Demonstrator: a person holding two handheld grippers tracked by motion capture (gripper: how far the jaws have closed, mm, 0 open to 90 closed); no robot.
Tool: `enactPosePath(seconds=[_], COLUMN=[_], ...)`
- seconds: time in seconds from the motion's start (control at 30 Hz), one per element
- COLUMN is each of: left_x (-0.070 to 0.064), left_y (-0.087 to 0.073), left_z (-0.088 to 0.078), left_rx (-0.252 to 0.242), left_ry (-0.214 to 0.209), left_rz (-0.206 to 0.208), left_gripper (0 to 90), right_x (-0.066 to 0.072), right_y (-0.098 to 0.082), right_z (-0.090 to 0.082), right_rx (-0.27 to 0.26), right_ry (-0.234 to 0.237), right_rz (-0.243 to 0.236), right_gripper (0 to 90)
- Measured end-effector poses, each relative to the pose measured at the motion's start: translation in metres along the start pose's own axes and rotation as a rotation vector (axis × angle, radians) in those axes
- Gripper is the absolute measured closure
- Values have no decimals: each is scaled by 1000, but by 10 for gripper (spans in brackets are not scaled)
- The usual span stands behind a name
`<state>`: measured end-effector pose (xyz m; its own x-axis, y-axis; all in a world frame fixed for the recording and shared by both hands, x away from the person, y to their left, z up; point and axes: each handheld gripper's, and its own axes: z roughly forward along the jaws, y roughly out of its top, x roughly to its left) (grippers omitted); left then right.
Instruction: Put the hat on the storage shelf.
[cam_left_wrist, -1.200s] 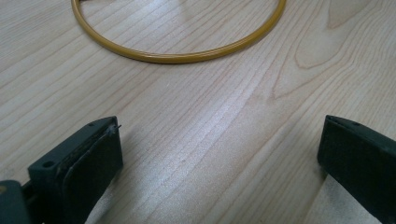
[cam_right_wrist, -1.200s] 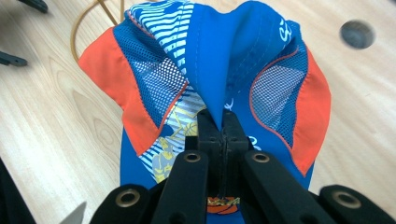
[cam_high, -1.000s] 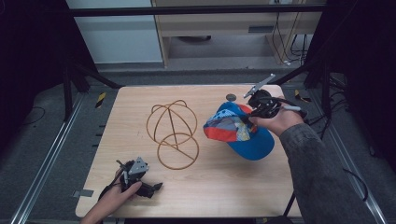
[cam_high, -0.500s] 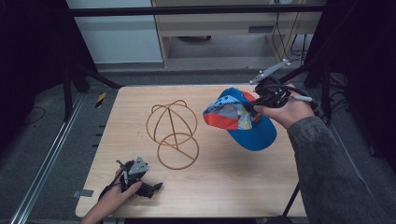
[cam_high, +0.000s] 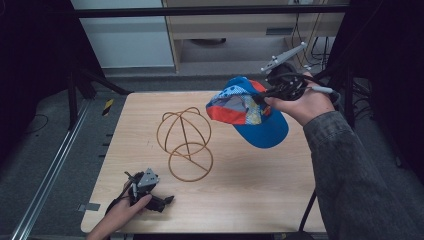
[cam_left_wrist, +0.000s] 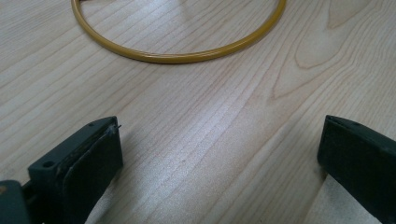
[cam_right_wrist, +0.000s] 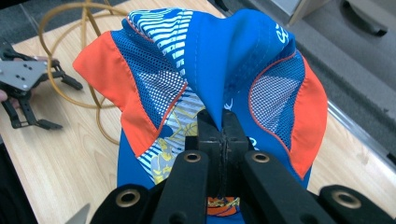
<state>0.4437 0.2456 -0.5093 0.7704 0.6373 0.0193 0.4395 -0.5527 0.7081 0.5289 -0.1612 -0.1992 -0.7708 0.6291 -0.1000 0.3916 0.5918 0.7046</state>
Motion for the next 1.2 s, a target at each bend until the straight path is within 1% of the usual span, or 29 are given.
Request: enactPosePath(seconds=[0.03,0.1,0.13,0.23,0.3,0.57,0.63,0.7,0.9,1.1,1.13,1.2], left_x=[0,0,0,0,0,0,0,0,0,0,0,0], left_y=[0,0,0,0,0,0,0,0,0,0,0,0], left_z=[0,0,0,0,0,0,0,0,0,0,0,0], left_rx=[0,0,0,0,0,0,0,0,0,0,0,0], left_ry=[0,0,0,0,-1,0,0,0,0,0,0,0], left_rz=[0,-1,-1,-1,-1,-1,0,0,0,1,2,1], left_gripper=[0,0,0,0,0,0,0,0,0,0,0,0], right_x=[3,5,5,12,13,24,28,29,38,47,47,51], right_y=[5,8,8,15,17,40,49,51,67,79,79,84], right_z=[-1,-2,-2,-1,-1,5,10,11,24,44,44,50], right_rx=[-11,-28,-28,-47,-50,-95,-104,-106,-118,-112,-112,-106], right_ry=[-2,4,4,7,8,28,36,38,61,88,88,99], right_rz=[-5,-13,-13,-28,-30,-59,-67,-71,-85,-102,-102,-112], right_gripper=[900,900,900,900,900,900,900,900,900,900,900,900])
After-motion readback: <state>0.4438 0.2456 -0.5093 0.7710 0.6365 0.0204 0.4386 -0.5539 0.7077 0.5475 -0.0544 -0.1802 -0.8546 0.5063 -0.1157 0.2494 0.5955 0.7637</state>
